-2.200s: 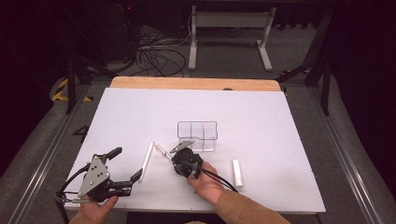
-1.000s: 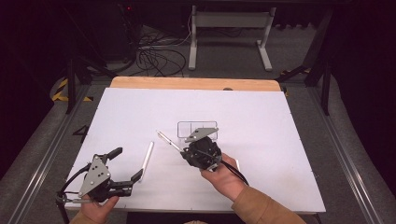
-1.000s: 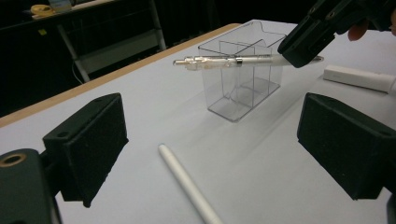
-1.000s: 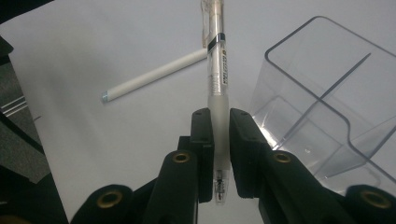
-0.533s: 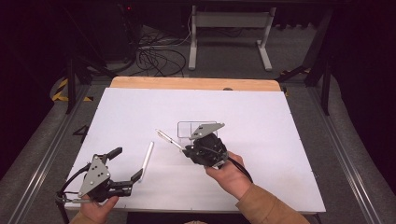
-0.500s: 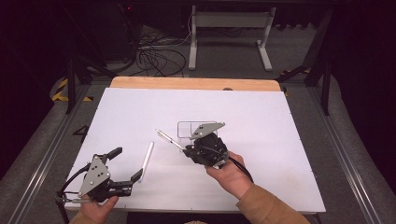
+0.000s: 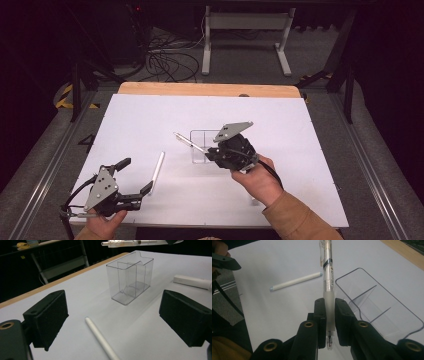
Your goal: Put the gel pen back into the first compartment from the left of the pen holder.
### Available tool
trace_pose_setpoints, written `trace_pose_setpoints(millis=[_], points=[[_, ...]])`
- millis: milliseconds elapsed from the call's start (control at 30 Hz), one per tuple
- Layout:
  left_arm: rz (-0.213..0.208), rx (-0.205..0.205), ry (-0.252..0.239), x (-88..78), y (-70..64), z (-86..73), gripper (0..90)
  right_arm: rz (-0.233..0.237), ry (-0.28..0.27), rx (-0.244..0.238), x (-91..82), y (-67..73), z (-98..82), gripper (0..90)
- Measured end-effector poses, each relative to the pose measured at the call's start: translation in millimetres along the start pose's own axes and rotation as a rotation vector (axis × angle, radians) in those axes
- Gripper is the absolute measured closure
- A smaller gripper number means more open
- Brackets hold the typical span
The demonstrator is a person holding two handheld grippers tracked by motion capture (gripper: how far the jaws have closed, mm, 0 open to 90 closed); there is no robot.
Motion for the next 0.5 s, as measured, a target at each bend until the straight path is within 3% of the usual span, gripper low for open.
trace_pose_setpoints(millis=[133, 500], points=[[0.001, 0.0, 0.002, 0.1, -0.1, 0.0, 8.9, -0.001, 0.021, -0.013, -7.9, -5.8, -0.1, 80.7], [-0.001, 0.002, 0.003, 0.4, -0.8, 0.0, 9.0, -0.015, 0.049, 0.013, -26.3, -17.8, -1.8, 80.8]])
Point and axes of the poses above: each handheld gripper's, and its own axes: x roughly forward along the jaws, z roughly out of its top, y roughly to its left, the point moved 1 cm from there along x, roughly forward along the jaws, and after that the axes turned 15 degrees about -x, right-handed, at the moved point
